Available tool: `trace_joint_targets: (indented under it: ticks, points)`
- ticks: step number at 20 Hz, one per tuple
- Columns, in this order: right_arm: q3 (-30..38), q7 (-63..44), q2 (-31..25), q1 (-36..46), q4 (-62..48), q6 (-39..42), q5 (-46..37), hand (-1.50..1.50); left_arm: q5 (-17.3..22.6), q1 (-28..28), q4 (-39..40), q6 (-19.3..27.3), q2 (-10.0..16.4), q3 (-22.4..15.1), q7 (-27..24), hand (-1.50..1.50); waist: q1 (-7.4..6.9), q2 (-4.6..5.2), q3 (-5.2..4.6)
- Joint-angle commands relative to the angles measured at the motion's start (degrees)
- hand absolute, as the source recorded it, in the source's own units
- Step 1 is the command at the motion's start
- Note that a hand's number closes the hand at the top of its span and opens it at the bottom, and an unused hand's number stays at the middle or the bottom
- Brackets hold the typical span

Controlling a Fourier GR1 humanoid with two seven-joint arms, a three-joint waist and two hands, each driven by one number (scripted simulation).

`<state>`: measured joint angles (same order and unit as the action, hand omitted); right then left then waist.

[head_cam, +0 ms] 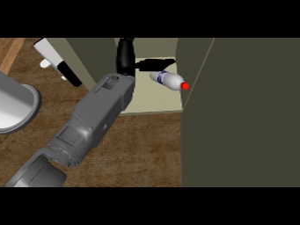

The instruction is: Pick up the bottled water, place it into the cabinet and close the cabinet

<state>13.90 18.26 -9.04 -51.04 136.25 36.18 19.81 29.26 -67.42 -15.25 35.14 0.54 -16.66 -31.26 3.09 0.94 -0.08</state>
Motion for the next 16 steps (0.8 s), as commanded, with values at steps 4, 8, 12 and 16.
trace_joint_targets:
  ticks: [4,8,12,16]
  points:
    - [-1.49,-1.74,2.22,-3.01,7.55,-0.28,1.81,-1.5,1.67,0.53,-2.31,-7.22,-0.51,3.2,-5.79,-1.5,-0.42,-0.41,-0.03]
    - [2.69,-1.83,-0.72,-0.71,4.86,-0.34,5.01,-1.5,4.92,0.05,-7.82,-9.61,-0.53,2.97,-3.28,-1.5,-0.95,-0.73,0.02]
    - [-0.51,-2.13,1.81,-3.57,7.78,0.13,2.94,-1.5,5.84,5.38,-15.46,-11.36,-0.53,-1.21,-0.79,-1.5,-1.97,-1.5,0.02]
    - [-0.25,-6.72,-0.19,-1.79,9.75,-2.39,6.16,-1.5,6.43,9.29,-21.64,-10.01,-0.53,-4.38,1.42,-1.5,-2.91,-1.27,0.0]
